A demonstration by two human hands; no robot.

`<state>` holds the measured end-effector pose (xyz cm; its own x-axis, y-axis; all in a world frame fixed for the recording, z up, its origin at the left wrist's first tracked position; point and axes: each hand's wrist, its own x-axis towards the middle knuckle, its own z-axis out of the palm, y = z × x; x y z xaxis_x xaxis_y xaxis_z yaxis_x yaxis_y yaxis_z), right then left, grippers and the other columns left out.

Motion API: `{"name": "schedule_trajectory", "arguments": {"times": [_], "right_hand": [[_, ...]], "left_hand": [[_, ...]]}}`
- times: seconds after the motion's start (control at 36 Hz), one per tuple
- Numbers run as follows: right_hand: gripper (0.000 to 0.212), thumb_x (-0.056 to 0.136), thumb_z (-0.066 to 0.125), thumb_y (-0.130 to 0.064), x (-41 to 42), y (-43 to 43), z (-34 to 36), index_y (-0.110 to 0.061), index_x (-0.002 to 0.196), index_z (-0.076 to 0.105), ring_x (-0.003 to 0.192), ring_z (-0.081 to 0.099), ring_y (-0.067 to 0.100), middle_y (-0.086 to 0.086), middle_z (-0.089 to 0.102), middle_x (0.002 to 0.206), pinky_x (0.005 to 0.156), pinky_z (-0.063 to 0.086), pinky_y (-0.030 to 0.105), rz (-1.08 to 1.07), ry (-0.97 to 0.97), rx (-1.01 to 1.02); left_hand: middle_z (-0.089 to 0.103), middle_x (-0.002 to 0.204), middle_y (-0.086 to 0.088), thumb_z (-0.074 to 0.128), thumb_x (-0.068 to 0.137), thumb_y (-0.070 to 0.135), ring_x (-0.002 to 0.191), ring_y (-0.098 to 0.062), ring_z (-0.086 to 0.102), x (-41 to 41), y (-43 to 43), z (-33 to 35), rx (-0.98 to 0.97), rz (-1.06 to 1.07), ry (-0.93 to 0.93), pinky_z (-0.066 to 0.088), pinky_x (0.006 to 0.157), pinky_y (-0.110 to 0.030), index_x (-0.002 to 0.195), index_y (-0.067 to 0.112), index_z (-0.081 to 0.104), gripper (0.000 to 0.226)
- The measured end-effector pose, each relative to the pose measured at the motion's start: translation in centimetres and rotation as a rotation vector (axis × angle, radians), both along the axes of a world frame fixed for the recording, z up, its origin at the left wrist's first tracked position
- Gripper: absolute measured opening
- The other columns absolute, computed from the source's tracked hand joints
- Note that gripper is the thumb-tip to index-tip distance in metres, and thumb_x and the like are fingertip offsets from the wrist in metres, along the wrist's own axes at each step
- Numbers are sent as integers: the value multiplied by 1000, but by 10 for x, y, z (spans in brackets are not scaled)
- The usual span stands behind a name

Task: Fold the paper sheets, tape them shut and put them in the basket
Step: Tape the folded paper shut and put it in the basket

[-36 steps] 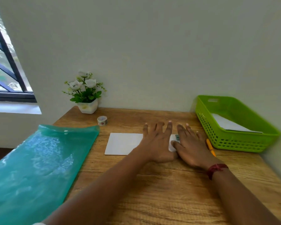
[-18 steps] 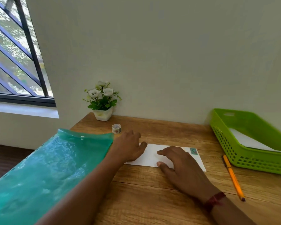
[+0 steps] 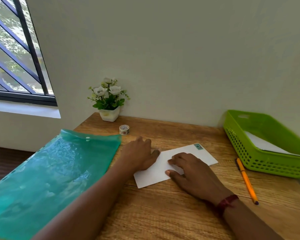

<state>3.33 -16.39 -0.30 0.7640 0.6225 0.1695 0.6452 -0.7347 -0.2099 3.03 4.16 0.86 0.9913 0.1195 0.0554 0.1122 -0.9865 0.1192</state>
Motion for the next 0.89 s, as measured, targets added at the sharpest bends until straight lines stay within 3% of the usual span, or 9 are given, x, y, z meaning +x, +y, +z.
{"name": "schedule_trajectory", "arguments": {"times": [0.17,0.33,0.44,0.56,0.72,0.81,0.89], "right_hand": [[46,96,42,-58,3,-3,-2,-35,134,54,124,44,2,-16,48,140,99,41,23,26,12,17],[44,97,41,-56,1,-4,2,-36,134,54,121,46,3,-15,50,138,96,42,23,27,-7,19],[36,98,44,-48,-6,-4,7,-31,124,63,110,53,5,-12,61,124,84,43,21,-27,-147,49],[32,97,49,-43,-20,3,15,-27,114,70,94,63,9,-7,71,109,70,40,19,-228,-268,183],[26,92,59,-44,-28,12,15,-26,103,73,76,62,5,-7,72,91,60,43,15,-496,18,403],[24,92,61,-39,-30,11,15,-20,99,73,75,64,7,-4,72,88,65,53,22,-571,215,618],[16,95,59,-28,-39,8,18,-16,102,68,56,65,17,9,72,73,54,57,30,-615,527,932]], "left_hand": [[62,122,-6,41,95,63,108,-22,57,-4,-2,7,-105,2,47,46,84,-34,129,19,54,57],[60,123,-4,50,94,59,98,-17,53,-2,-2,14,-327,16,123,46,82,-31,121,19,60,50],[64,113,-4,55,97,43,96,-16,58,-3,-2,17,-473,14,111,48,82,-30,110,14,68,34],[65,101,-2,55,99,35,91,-15,60,-4,-1,16,-565,30,109,47,73,-27,101,14,70,25],[63,92,-4,52,101,29,86,-18,60,-2,0,19,-733,90,110,46,74,-31,87,16,64,23],[64,101,-8,47,102,30,94,-22,62,-2,-7,24,-809,138,134,48,77,-33,105,12,64,25],[64,104,-9,43,104,32,96,-25,64,-6,-18,30,-920,193,114,52,78,-36,113,13,58,26]]}}
